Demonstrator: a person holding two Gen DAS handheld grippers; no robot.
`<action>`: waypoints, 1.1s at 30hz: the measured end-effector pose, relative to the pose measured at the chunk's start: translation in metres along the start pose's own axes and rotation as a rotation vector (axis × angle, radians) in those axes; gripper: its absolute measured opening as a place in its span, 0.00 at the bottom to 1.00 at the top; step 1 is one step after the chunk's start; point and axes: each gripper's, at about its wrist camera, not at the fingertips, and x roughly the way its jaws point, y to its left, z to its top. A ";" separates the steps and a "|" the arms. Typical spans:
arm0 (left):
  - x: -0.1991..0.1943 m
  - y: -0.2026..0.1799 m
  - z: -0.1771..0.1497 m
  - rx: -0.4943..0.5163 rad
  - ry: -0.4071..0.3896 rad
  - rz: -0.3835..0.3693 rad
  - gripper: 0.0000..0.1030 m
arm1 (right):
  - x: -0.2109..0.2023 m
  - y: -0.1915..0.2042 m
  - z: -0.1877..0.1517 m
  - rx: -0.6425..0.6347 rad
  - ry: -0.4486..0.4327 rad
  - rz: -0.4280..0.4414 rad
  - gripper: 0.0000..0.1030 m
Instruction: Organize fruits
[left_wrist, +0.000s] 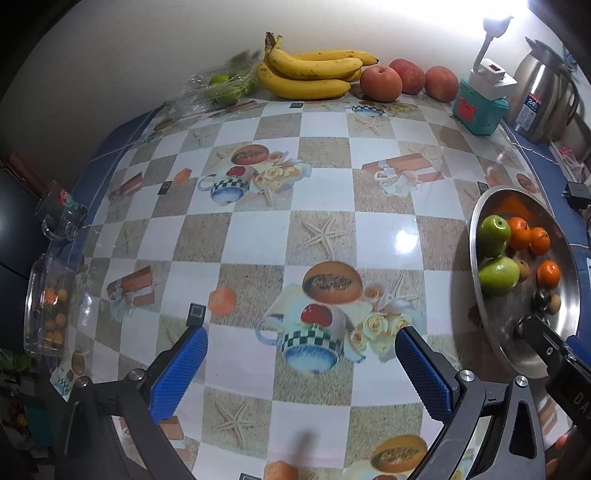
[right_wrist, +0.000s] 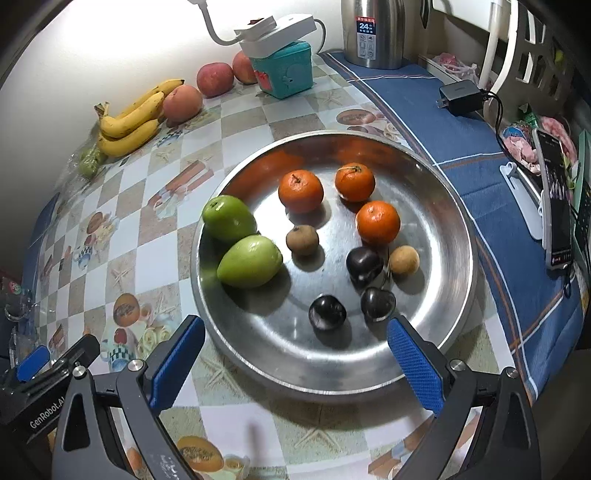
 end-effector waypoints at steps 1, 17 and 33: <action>-0.002 0.001 -0.002 -0.002 -0.004 -0.002 1.00 | -0.001 0.001 -0.002 -0.003 -0.001 0.001 0.96; -0.024 0.014 -0.018 -0.034 -0.058 -0.035 1.00 | -0.029 0.000 -0.020 -0.004 -0.067 0.014 0.96; -0.033 0.020 -0.018 -0.053 -0.092 -0.047 1.00 | -0.040 0.007 -0.024 -0.040 -0.098 -0.011 0.96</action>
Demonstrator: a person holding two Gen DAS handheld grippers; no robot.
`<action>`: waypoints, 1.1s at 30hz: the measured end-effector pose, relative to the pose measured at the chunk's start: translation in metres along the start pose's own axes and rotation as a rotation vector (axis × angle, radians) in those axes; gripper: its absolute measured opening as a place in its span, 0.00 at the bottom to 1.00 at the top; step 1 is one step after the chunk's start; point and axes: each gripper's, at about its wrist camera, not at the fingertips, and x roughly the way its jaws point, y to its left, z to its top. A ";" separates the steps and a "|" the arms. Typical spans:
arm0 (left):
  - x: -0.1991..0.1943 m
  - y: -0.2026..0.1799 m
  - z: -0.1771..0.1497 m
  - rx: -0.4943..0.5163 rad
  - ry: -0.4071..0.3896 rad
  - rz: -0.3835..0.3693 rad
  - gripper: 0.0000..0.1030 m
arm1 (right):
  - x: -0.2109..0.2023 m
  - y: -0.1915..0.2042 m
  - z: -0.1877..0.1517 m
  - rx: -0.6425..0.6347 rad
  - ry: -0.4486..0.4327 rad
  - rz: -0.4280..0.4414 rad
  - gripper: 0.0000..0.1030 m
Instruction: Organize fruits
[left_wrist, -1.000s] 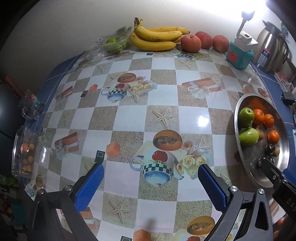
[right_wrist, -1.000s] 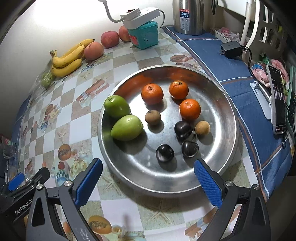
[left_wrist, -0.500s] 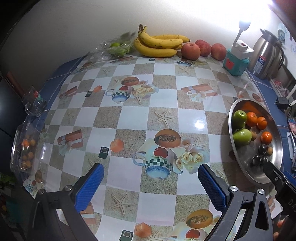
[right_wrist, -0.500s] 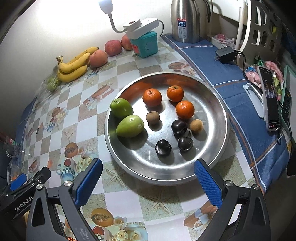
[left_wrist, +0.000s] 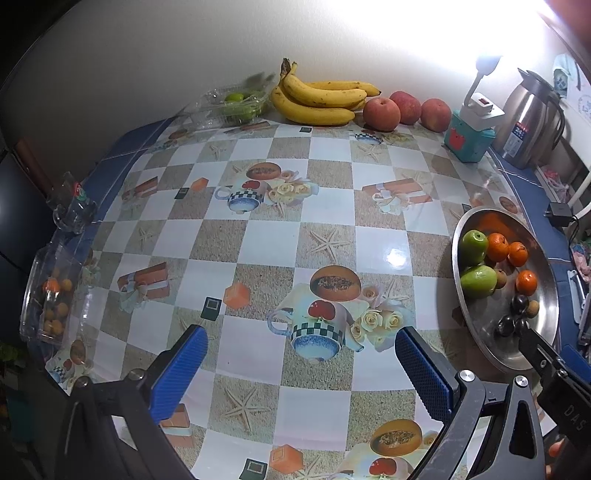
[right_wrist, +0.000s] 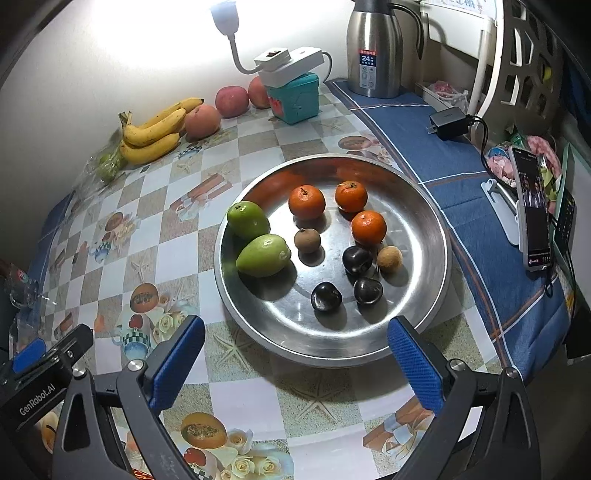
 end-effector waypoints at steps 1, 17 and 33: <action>0.000 0.000 0.000 -0.001 0.000 -0.001 1.00 | 0.000 0.000 0.000 -0.001 0.002 -0.001 0.96; 0.002 0.000 0.000 -0.001 0.003 0.014 1.00 | 0.004 0.003 -0.001 -0.010 0.020 -0.001 0.96; 0.002 0.001 0.000 -0.002 0.004 0.016 1.00 | 0.005 0.005 -0.001 -0.016 0.025 -0.004 0.96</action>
